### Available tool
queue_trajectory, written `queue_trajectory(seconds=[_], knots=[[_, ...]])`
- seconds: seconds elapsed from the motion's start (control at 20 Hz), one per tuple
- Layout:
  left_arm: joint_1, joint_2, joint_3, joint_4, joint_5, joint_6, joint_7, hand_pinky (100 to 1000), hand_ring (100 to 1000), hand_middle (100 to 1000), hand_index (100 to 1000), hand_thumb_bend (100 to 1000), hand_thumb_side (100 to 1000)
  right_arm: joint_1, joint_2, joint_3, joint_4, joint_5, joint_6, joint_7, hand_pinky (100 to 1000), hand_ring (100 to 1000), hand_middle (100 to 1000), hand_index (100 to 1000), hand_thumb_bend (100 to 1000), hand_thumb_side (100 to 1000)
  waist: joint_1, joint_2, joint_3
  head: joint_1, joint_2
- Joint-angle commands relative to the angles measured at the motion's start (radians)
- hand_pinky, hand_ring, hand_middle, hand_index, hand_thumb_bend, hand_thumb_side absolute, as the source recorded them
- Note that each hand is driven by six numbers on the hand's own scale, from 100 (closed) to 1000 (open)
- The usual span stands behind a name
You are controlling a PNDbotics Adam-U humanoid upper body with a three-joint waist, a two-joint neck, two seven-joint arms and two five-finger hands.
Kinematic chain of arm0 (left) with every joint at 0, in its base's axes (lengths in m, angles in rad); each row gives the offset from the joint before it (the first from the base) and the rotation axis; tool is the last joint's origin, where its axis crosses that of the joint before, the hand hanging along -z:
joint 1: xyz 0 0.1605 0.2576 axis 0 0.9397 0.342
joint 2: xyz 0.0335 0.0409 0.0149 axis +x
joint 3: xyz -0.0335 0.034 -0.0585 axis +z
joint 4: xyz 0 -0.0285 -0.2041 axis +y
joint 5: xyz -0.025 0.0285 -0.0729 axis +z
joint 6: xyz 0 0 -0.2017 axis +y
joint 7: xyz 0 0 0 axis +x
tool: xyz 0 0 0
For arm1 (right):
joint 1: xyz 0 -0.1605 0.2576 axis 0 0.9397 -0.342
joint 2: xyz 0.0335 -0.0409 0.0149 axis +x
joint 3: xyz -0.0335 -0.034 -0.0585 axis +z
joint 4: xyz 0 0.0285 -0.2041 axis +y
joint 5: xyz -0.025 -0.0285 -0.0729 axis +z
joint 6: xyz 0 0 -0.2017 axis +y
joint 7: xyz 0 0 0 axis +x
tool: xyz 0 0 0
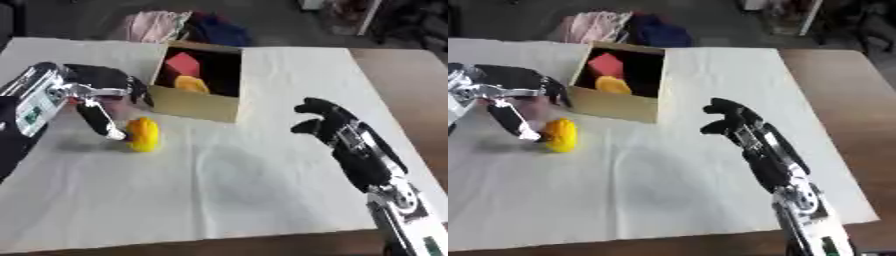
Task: Pick up objects on the table and place them in the box.
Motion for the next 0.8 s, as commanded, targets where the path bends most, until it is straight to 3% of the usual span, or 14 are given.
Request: queue_trajectory(seconds=[0.05, 0.25, 0.45, 0.8], knots=[[-0.004, 0.041, -0.017, -0.006, 0.008, -0.322, -0.292, 786, 720, 771, 857, 419, 326, -0.014, -0.013, -0.009, -0.011, 0.003, -0.001, -0.005, 819, 692, 803, 885, 100, 796, 0.006, -0.007, -0.002, -0.001, -0.003], [0.01, 0.052, -0.034, -0.008, 0.0, -0.353, -0.293, 753, 643, 675, 787, 387, 322, -0.014, -0.013, -0.008, -0.01, 0.004, -0.001, -0.005, 819, 693, 804, 886, 100, 796, 0.007, -0.007, -0.001, -0.001, -0.002], [0.009, 0.055, -0.018, -0.017, 0.028, -0.338, -0.293, 684, 524, 521, 653, 257, 310, -0.013, -0.013, -0.009, -0.01, 0.004, -0.001, -0.005, 819, 693, 804, 885, 100, 796, 0.006, -0.009, 0.001, -0.001, -0.002], [-0.029, 0.072, 0.036, -0.094, 0.142, -0.256, -0.293, 654, 476, 468, 598, 185, 297, -0.011, -0.013, -0.01, -0.008, 0.004, -0.001, -0.006, 819, 693, 804, 886, 100, 799, 0.006, -0.01, 0.003, -0.003, -0.001]])
